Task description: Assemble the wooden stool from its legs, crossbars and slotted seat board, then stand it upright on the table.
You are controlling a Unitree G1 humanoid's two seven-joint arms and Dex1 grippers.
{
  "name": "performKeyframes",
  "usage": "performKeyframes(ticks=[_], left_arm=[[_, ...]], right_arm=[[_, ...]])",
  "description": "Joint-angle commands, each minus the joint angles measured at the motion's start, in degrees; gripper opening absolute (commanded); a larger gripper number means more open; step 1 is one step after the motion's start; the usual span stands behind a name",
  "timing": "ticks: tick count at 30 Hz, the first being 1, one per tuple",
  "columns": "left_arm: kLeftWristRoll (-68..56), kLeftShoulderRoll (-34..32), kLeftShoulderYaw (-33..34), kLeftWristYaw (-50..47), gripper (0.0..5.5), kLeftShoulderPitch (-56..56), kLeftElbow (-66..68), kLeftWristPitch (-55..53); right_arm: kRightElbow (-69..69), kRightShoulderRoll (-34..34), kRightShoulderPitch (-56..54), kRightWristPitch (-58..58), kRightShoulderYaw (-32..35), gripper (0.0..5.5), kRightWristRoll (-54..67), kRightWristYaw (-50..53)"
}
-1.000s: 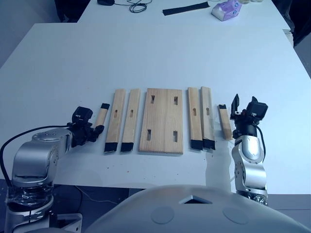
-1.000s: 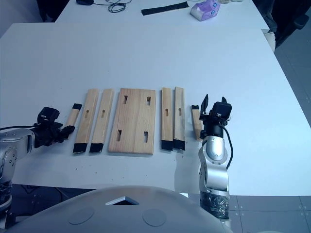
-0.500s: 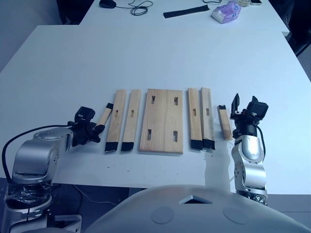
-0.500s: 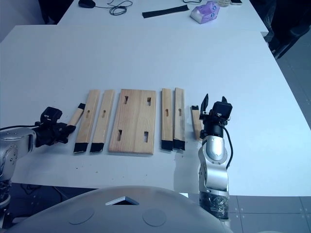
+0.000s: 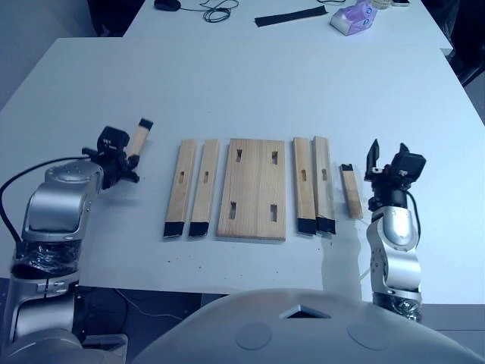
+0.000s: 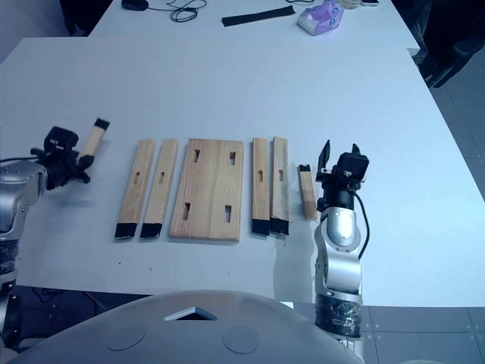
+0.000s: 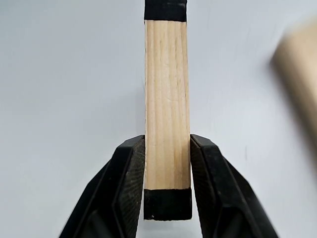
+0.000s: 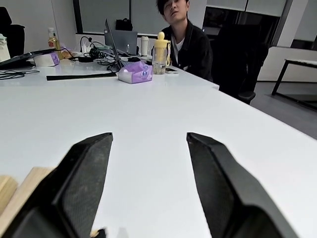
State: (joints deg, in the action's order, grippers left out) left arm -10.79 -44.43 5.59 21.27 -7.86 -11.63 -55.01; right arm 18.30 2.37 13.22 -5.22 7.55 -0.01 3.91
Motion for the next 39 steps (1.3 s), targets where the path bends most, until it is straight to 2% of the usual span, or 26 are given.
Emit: performKeyframes(ticks=[1, 5, 6, 9, 13, 20, 24, 28, 32, 39], left_arm=[[2.4, 1.8, 0.6, -0.9, 1.3, -4.8, 1.2, 11.4], [1.7, 3.6, -1.8, 5.2, 1.3, -8.9, -1.1, 29.5], [-1.5, 5.6, -1.4, 7.4, 1.3, -10.1, -2.4, 30.5], [-12.7, 12.2, 0.2, 11.4, 1.3, -12.6, -5.8, 29.3], [-26.8, 17.9, -0.3, 15.6, 1.3, -11.0, -10.9, 24.6], [-39.1, 20.3, -0.7, 23.8, 1.3, -7.1, -11.3, 21.7], [-37.8, 19.8, -3.4, 28.1, 1.3, -7.2, -11.3, 23.6], [-33.1, 20.1, -7.2, 30.3, 1.3, -2.9, -14.8, 28.3], [-31.0, 19.3, -10.6, 32.3, 1.3, 1.6, -18.2, 30.5], [-31.5, 19.2, -11.2, 32.0, 1.3, 2.1, -18.7, 29.7]], right_arm=[[-0.4, 3.4, -4.2, -1.9, 2.9, 2.76, 3.3, -3.5], [-0.2, 6.7, -9.4, -5.5, 6.0, 2.76, 13.4, -10.6], [-0.5, 7.7, -10.8, -6.6, 7.2, 2.76, 16.0, -12.0], [-1.7, 11.9, -15.2, -11.1, 9.6, 2.76, 23.3, -17.9], [2.2, 20.2, -18.0, -19.4, 8.8, 2.76, 36.2, -32.4], [5.9, 34.6, -24.6, -31.5, 6.9, 2.76, 52.3, -53.4], [3.2, 38.9, -29.6, -37.6, 6.9, 2.76, 59.2, -59.4], [2.1, 41.5, -31.5, -40.2, 4.1, 2.76, 59.7, -64.1], [3.1, 42.1, -31.6, -41.1, 2.4, 2.76, 60.1, -67.1], [4.0, 42.2, -32.2, -42.2, 2.1, 2.76, 61.9, -68.8]])
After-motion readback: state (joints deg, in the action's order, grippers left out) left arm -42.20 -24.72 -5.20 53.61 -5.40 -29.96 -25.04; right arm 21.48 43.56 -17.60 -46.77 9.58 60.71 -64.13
